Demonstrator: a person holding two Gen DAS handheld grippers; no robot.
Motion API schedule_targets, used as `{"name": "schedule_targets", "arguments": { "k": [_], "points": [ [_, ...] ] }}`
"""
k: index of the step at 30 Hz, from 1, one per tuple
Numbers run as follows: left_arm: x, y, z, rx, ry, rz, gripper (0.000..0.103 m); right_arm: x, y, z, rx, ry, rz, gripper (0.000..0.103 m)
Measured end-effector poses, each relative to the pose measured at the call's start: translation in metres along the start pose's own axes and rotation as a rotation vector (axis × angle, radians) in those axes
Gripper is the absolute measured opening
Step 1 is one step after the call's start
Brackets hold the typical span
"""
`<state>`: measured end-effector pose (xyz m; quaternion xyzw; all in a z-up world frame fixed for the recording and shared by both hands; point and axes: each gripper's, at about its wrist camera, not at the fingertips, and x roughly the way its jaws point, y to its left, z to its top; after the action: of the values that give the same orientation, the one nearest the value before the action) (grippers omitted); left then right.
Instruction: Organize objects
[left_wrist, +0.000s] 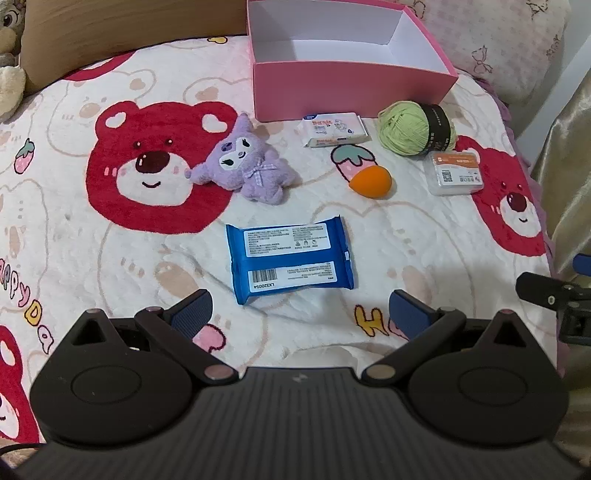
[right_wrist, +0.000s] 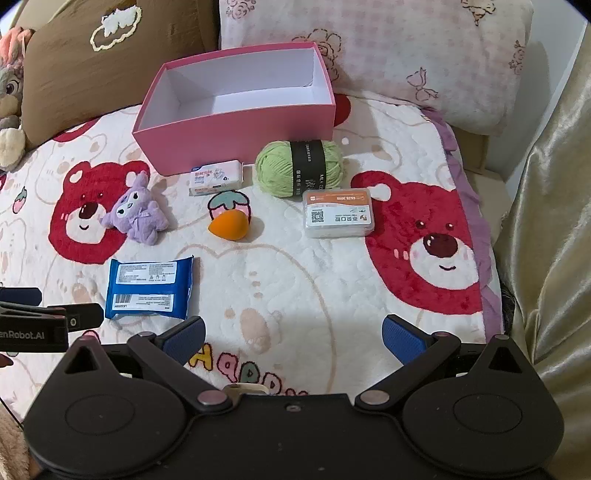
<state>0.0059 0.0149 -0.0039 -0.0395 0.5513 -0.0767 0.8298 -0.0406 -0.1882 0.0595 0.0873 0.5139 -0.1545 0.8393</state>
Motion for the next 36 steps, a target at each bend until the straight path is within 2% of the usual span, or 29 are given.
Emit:
{"name": "schedule_targets", "arguments": {
  "k": [20, 36],
  "points": [
    [0.001, 0.013, 0.003, 0.002, 0.006, 0.045, 0.103, 0.004, 0.016, -0.005, -0.031, 0.01, 0.026, 0.103],
    [-0.003, 0.022, 0.006, -0.013, -0.001, 0.034, 0.103, 0.004, 0.017, -0.004, -0.035, 0.014, 0.025, 0.103]
  ]
}}
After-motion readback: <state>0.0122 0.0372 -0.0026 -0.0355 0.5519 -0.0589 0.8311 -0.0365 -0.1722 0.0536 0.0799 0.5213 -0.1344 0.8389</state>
